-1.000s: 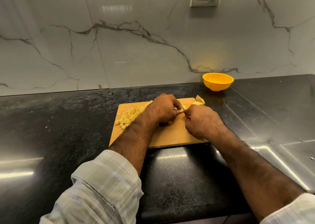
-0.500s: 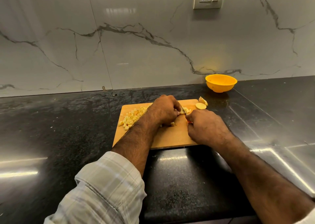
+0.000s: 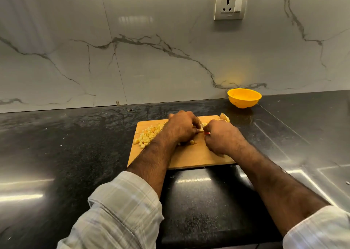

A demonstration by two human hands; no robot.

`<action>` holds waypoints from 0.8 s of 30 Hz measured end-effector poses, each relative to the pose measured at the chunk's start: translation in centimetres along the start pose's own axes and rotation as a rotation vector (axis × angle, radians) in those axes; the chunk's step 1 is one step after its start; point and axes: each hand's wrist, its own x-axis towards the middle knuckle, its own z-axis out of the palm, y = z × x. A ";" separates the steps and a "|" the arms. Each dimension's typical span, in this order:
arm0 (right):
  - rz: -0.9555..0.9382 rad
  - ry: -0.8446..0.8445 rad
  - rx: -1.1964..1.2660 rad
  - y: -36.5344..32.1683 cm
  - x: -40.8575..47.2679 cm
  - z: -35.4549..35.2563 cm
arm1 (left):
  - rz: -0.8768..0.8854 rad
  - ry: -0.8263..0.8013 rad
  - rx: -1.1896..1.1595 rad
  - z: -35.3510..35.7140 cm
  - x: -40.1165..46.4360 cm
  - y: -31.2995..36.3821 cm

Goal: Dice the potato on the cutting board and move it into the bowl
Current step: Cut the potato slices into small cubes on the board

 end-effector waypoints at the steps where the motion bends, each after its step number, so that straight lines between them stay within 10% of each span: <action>1: -0.012 0.040 0.006 0.2 -0.1 0.3 | -0.002 0.019 0.002 0.0 -0.1 -0.3; 24: -0.011 -0.035 0.004 -0.3 0.6 0.2 | -0.045 0.009 -0.036 -0.2 0.1 -0.8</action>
